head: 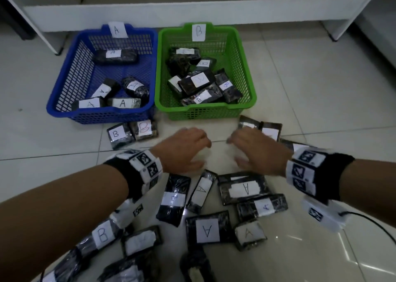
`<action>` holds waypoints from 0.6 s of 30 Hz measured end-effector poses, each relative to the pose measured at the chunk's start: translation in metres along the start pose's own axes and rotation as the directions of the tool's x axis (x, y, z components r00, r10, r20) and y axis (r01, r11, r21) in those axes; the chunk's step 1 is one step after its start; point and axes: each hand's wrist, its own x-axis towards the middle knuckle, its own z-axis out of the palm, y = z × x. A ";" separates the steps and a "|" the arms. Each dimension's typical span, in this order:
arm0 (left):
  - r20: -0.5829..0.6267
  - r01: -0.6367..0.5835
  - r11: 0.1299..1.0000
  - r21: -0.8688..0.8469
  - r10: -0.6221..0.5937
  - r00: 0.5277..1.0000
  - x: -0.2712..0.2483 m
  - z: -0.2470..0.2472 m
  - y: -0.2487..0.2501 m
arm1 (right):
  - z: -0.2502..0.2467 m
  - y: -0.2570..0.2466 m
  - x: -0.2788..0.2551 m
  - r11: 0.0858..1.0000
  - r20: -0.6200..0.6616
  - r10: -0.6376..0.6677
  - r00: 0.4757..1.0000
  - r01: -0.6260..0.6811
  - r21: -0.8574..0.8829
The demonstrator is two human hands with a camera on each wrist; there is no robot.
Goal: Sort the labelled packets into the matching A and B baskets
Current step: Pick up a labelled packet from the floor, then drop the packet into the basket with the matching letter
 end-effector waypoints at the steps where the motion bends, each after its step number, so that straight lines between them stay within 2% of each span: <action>1: 0.132 0.016 0.998 -0.058 -0.008 0.991 -0.004 0.007 0.007 | 0.009 -0.007 -0.014 1.000 0.156 0.013 0.988 -0.012 -0.013; 3: 0.339 0.064 0.994 -0.087 -0.031 0.940 -0.007 0.022 0.016 | 0.025 -0.016 -0.039 0.994 0.405 0.110 0.908 -0.094 -0.059; 5: 0.477 0.064 0.995 -0.073 -0.021 0.879 -0.006 0.032 0.023 | 0.035 -0.022 -0.054 0.984 0.498 0.177 0.849 -0.171 -0.058; 6: 0.502 0.066 0.995 -0.069 -0.023 0.864 -0.004 0.035 0.026 | 0.035 -0.024 -0.058 0.980 0.504 0.190 0.843 -0.195 -0.043; 10: 0.512 0.056 0.997 -0.053 -0.021 0.859 0.007 0.031 0.032 | 0.038 -0.025 -0.053 0.979 0.484 0.170 0.859 -0.204 0.017; 14: 0.549 0.191 0.970 -0.153 -0.077 0.832 0.013 0.015 0.041 | 0.030 -0.028 -0.042 0.989 0.436 0.141 0.889 -0.144 -0.026; 16: 0.573 0.278 0.928 -0.248 -0.092 0.815 0.015 0.009 0.041 | 0.023 -0.025 -0.038 0.997 0.349 0.081 0.934 -0.075 -0.029; 18: 0.549 0.333 0.886 -0.324 -0.110 0.828 0.014 -0.001 0.034 | 0.017 -0.018 -0.032 0.999 0.180 0.033 0.983 -0.034 -0.001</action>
